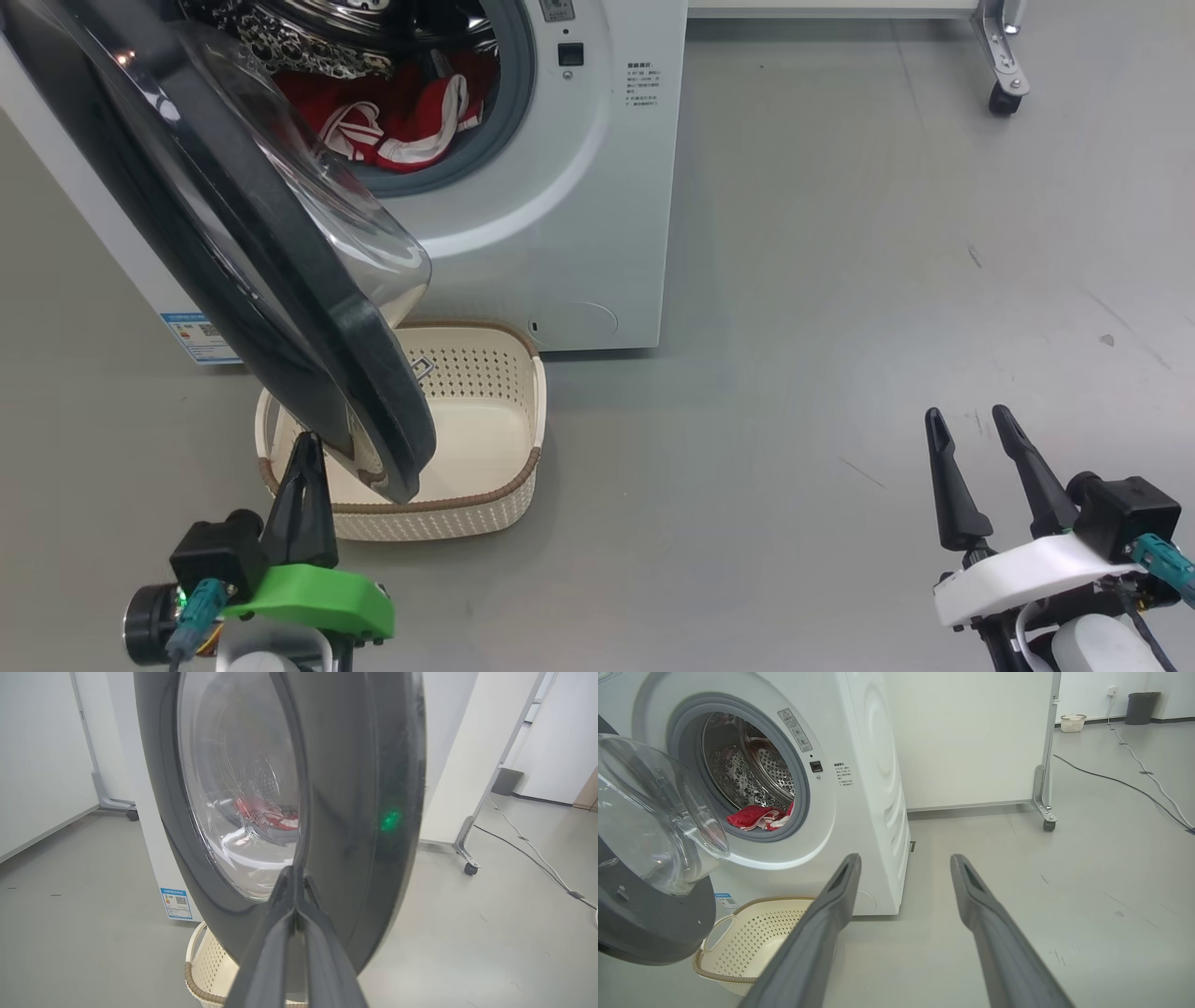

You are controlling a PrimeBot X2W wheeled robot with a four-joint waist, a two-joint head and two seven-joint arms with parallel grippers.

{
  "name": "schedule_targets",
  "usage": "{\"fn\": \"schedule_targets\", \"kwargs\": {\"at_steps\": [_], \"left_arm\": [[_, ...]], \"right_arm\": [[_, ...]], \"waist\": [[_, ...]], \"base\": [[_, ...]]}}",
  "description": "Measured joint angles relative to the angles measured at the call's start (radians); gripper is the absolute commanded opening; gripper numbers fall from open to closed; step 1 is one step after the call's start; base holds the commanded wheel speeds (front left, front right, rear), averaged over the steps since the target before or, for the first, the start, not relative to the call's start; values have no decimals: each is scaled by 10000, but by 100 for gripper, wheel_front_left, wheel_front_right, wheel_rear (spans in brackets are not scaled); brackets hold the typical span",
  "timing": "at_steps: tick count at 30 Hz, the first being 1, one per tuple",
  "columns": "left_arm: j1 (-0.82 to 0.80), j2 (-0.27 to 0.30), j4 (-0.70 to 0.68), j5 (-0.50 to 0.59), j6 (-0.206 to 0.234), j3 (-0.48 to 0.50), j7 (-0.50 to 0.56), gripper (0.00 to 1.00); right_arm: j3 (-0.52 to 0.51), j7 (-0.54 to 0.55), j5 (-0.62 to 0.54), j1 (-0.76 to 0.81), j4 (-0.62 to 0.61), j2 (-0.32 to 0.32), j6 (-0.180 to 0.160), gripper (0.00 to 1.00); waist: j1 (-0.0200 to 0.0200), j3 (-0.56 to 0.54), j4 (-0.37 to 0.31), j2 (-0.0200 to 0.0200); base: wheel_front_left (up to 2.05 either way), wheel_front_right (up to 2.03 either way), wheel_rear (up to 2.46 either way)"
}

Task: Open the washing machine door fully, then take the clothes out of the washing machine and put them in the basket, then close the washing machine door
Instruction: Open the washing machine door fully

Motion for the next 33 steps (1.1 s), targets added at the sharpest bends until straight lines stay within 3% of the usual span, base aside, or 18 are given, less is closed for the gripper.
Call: {"fn": "schedule_targets", "kwargs": {"at_steps": [12,21,33], "left_arm": [[-636,4,-1141,426,0,838,0,0],[-2112,556,-2399,982,-6,1080,-48,0],[-3214,846,-3037,1308,-146,779,-38,0]], "right_arm": [[-77,0,-104,108,242,148,86,100],[-27,0,-209,239,326,288,176,100],[-2,0,-272,273,370,447,194,100]], "waist": [[0,-299,-25,0],[0,-571,1,0],[0,-705,-121,0]], "base": [[0,0,0],[0,0,0],[0,0,0]]}}
